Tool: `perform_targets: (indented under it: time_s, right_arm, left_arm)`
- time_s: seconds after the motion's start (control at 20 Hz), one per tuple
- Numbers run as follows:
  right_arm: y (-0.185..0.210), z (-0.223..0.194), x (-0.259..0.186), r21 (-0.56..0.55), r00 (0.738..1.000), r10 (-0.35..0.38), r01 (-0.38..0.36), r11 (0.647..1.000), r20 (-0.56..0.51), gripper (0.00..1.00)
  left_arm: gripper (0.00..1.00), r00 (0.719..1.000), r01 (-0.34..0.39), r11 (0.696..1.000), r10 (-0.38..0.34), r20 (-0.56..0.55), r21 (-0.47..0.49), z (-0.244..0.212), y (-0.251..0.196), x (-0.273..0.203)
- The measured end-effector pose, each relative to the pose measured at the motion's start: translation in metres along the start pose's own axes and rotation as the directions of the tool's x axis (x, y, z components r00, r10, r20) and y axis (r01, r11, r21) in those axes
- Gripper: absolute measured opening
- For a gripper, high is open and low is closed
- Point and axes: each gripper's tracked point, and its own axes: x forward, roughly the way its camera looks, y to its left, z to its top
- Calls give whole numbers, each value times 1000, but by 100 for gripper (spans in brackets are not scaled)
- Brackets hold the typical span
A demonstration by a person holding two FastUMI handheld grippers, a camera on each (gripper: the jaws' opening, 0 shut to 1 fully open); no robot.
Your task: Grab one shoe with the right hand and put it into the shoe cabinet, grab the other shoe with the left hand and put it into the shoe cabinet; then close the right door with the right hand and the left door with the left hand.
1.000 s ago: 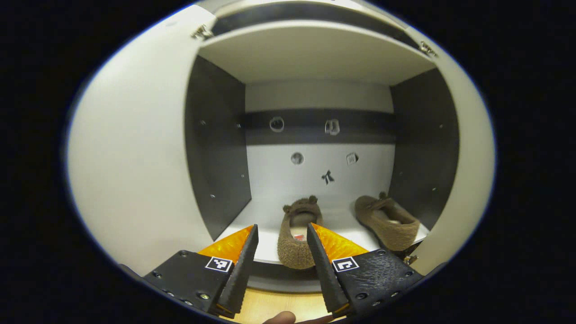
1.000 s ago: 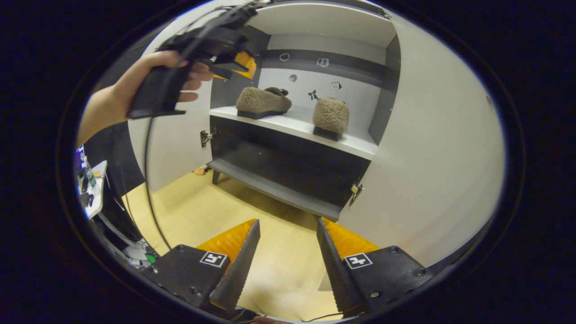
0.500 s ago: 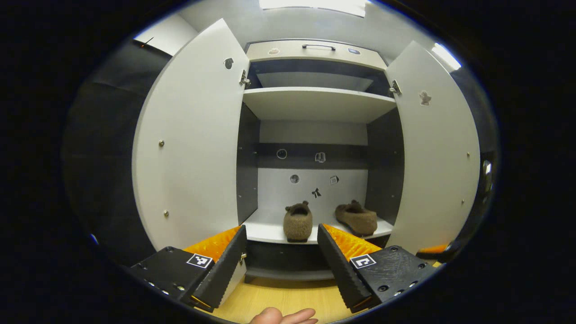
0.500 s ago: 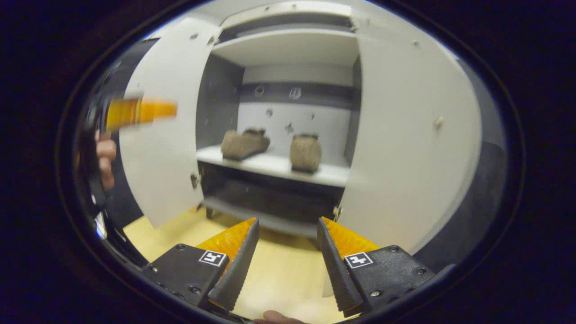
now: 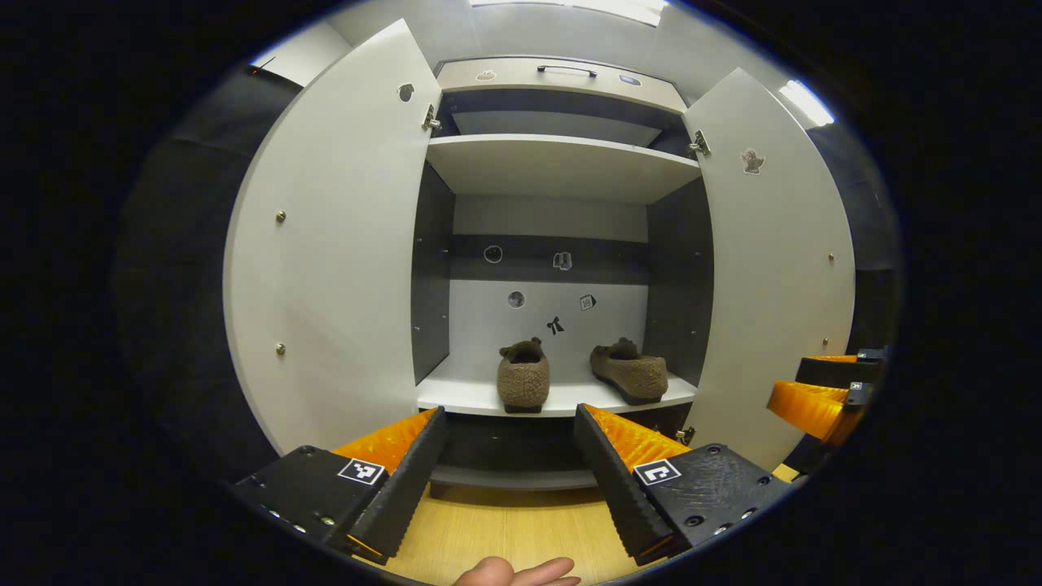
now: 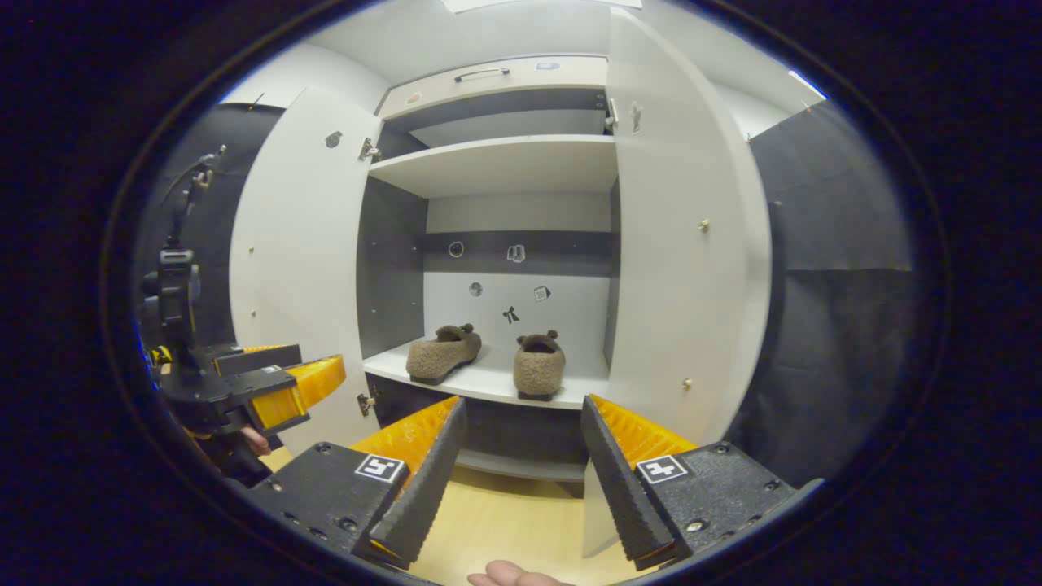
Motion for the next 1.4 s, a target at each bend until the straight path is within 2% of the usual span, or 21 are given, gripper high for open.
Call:
perform_targets:
  time_s: [0.05,0.15,0.2,0.25,0.3,0.35,0.45,0.65,0.8,0.9,0.95,1.05,1.15,1.4]
  right_arm:
    - [-20,3,-10,-20,999,-45,45,999,13,92]
    - [-29,5,-35,-35,1000,-25,25,999,8,88]
    - [-52,9,-41,-76,994,-111,113,991,21,88]
    - [-73,16,-47,-114,986,-161,164,980,41,92]
    - [-86,22,-55,-129,981,-186,192,973,57,100]
    - [-96,22,-58,-143,976,-211,216,966,49,100]
    - [-119,7,-52,-170,966,-258,253,952,-8,100]
    - [-153,-4,-25,-132,943,-326,316,939,-65,100]
    - [-143,-7,-10,-128,959,-271,260,957,-81,100]
    - [-135,-2,-8,-188,968,-249,236,953,-45,89]
    - [-131,0,-7,-214,970,-239,225,951,-40,93]
    - [-115,3,-4,-226,979,-200,186,956,-41,89]
    - [-95,3,3,-207,987,-151,138,969,-50,89]
    - [-55,6,18,-193,996,-86,78,978,-33,90]
  left_arm:
    - [95,1000,9,1000,-9,-3,-7,-1,-3,4]
    - [95,999,27,999,-27,-19,-24,-7,-11,14]
    - [95,999,37,999,-38,-28,-35,-9,-15,18]
    - [95,998,44,998,-46,-39,-45,-13,-20,22]
    - [95,998,49,997,-52,-45,-51,-14,-25,24]
    - [95,997,56,997,-59,-46,-60,-15,-28,26]
    - [95,996,73,995,-76,-50,-66,-17,-35,29]
    - [95,996,80,997,-80,-44,-20,-16,-38,30]
    - [95,997,65,998,-64,-42,17,-17,-33,27]
    - [95,997,44,999,-44,-61,7,-23,-26,26]
    - [95,997,37,999,-38,-66,-11,-24,-24,26]
    - [95,997,23,999,-24,-70,-25,-25,-21,24]
    - [95,997,14,1000,-15,-72,-19,-25,-19,25]
    - [95,996,-24,1000,23,-86,-12,-32,-4,18]
